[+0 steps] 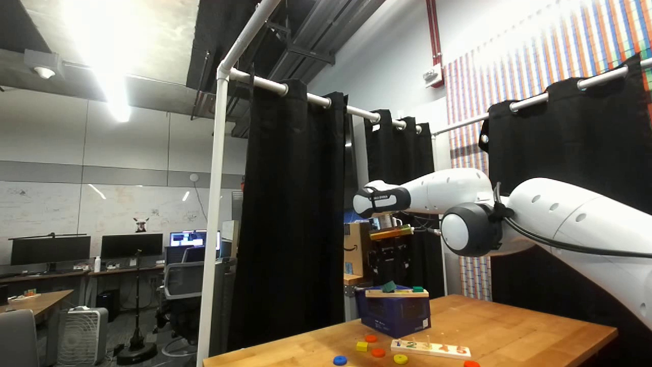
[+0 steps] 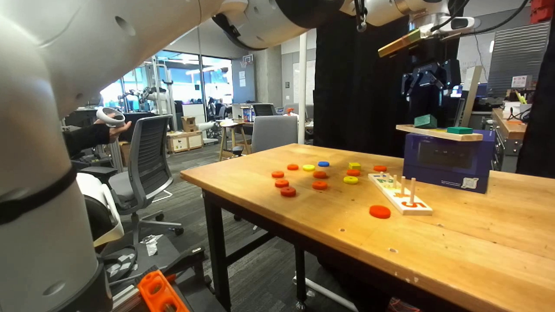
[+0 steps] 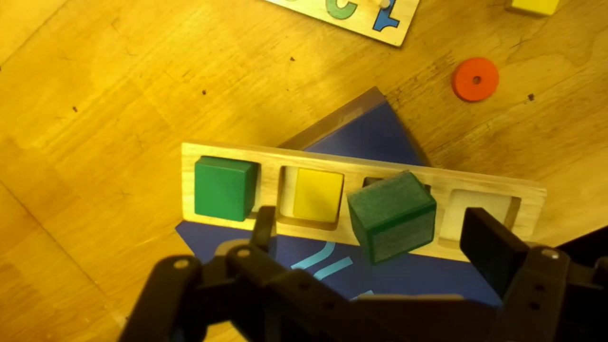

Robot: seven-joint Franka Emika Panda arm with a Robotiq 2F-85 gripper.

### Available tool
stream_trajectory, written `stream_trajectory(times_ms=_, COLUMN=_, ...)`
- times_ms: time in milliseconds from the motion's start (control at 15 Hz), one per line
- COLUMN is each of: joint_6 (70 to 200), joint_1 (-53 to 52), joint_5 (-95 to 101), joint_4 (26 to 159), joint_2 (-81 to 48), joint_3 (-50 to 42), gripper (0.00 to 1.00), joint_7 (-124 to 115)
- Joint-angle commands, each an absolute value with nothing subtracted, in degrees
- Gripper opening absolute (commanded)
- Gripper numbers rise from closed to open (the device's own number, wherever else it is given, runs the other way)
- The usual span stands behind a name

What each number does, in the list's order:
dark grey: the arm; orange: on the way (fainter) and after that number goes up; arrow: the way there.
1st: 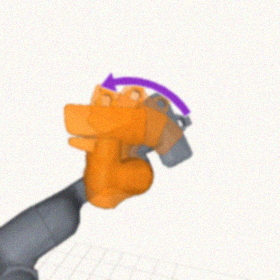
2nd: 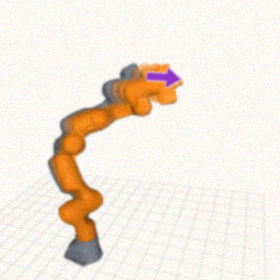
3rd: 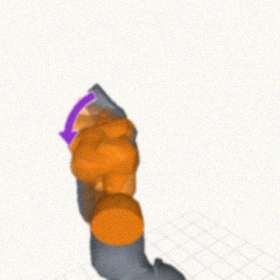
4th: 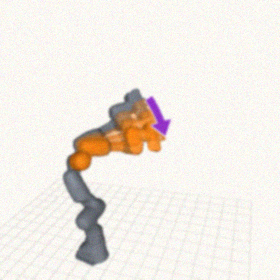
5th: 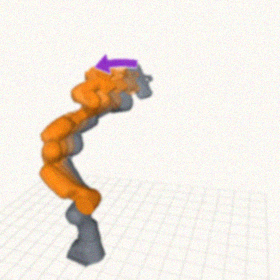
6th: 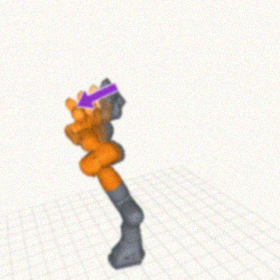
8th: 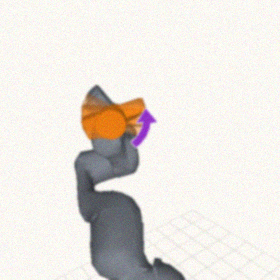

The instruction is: Put the green cube on the wooden pallet

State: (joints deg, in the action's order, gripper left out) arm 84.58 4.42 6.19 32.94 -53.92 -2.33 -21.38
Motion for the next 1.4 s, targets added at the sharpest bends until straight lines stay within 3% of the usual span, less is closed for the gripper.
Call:
stream_trajectory(times_ms=0, joint_6=83.9, joint_1=8.3, joint_5=-0.3, joint_4=32.0, joint_2=-52.2, joint_3=0.9, gripper=1.0, joint_7=-21.9)
stream_trajectory(times_ms=667, joint_6=86.4, joint_1=16.9, joint_5=-17.8, joint_4=33.2, joint_2=-52.6, joint_3=7.5, gripper=1.0, joint_7=-22.1)
stream_trajectory(times_ms=1333, joint_6=89.3, joint_1=20.4, joint_5=-24.2, joint_4=37.0, joint_2=-54.8, joint_3=7.7, gripper=1.0, joint_7=-21.7)
